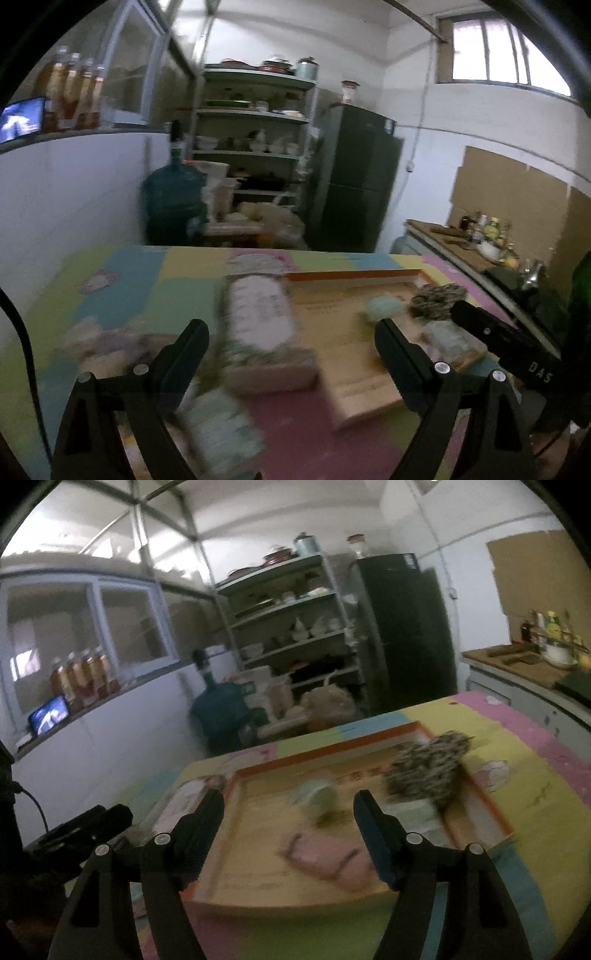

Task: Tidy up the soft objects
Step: 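Move both grippers back toward the remaining pile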

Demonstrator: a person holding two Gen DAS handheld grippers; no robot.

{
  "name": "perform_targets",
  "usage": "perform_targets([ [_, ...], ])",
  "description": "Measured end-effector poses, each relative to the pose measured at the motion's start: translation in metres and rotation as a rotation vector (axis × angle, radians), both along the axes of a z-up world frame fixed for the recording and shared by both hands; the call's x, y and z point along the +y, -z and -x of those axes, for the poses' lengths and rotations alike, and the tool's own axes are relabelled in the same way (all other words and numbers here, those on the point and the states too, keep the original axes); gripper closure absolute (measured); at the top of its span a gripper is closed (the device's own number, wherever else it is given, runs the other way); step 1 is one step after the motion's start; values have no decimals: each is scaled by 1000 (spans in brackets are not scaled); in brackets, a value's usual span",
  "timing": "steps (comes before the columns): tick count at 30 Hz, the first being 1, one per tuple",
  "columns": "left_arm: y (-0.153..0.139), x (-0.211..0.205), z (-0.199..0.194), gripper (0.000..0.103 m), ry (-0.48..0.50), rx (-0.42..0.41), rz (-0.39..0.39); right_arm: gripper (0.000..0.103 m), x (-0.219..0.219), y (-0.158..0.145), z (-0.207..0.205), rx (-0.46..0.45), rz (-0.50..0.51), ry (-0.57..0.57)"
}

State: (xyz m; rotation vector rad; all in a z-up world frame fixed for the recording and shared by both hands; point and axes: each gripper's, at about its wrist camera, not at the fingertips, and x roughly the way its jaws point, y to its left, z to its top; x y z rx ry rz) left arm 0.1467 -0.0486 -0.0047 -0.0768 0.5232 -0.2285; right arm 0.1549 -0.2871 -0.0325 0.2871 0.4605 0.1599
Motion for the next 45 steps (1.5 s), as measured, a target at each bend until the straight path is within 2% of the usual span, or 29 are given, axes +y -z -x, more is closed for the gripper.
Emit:
perform_targets([
  [3,2,22,14,12,-54,-18,-34,29,23,0,2,7,18,-35],
  [9,6,58,29,12,-104,-1,-4,29,62,0,4,22,41,-83],
  [12,8,75,37,12,-149,-6,-24,29,78,-1,5,19,58,-100],
  [24,29,125,52,13,-210,14,-13,29,124,-1,7,33,103,-165],
  [28,37,134,52,14,-207,23,-24,29,136,3,6,48,108,-184],
  [35,57,147,47,15,-202,77,16,29,158,12,3,72,125,-221],
  [45,64,160,40,16,-192,96,31,29,180,17,-6,92,131,-271],
])
